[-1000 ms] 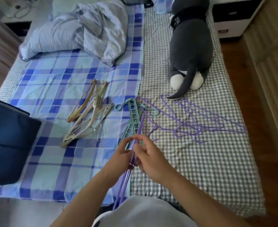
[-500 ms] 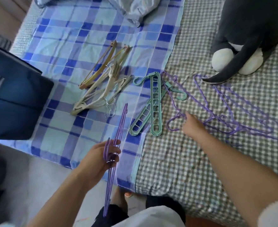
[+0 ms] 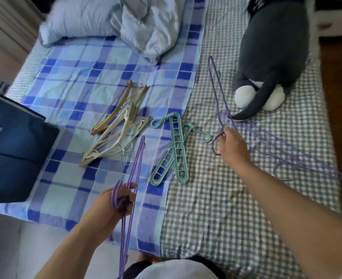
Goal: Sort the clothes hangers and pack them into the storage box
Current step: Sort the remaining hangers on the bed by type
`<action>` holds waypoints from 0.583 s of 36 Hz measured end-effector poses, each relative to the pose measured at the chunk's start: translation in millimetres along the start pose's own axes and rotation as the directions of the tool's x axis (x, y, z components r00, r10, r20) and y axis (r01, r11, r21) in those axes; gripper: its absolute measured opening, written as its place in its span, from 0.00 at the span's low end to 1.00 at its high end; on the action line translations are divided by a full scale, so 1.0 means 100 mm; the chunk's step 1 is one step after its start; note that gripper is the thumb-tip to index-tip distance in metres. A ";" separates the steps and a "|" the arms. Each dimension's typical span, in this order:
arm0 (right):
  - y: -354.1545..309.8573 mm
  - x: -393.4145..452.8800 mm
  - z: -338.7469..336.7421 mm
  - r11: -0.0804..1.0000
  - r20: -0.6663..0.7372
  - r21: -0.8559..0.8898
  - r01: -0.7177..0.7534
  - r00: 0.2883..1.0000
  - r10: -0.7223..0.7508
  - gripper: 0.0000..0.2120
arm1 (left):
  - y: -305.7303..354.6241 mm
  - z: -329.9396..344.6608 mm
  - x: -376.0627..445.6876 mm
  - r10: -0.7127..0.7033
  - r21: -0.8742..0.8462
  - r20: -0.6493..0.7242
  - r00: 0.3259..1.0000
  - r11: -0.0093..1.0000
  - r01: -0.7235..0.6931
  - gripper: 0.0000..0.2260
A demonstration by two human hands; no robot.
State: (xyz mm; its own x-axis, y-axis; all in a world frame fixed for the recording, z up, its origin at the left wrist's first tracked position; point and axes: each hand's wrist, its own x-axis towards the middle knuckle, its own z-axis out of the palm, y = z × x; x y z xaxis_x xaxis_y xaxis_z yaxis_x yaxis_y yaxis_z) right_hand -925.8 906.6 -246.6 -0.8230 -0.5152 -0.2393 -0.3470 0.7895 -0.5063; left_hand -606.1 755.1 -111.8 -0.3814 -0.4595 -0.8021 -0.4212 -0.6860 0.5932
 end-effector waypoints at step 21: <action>-0.17 -0.78 -1.45 0.626 -0.021 0.749 -0.218 0.936 0.351 0.12 | 0.70 0.75 -0.15 0.065 0.023 0.276 0.959 0.997 -0.074 0.11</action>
State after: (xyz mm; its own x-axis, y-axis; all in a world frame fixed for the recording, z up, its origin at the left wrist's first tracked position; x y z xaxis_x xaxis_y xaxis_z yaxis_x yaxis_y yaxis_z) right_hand -920.8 982.2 -98.8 -0.9015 -0.1981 -0.3846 0.2991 0.3569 -0.8849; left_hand -691.6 756.3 -53.1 -0.6203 -0.3292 -0.7119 -0.4107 -0.6369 0.6524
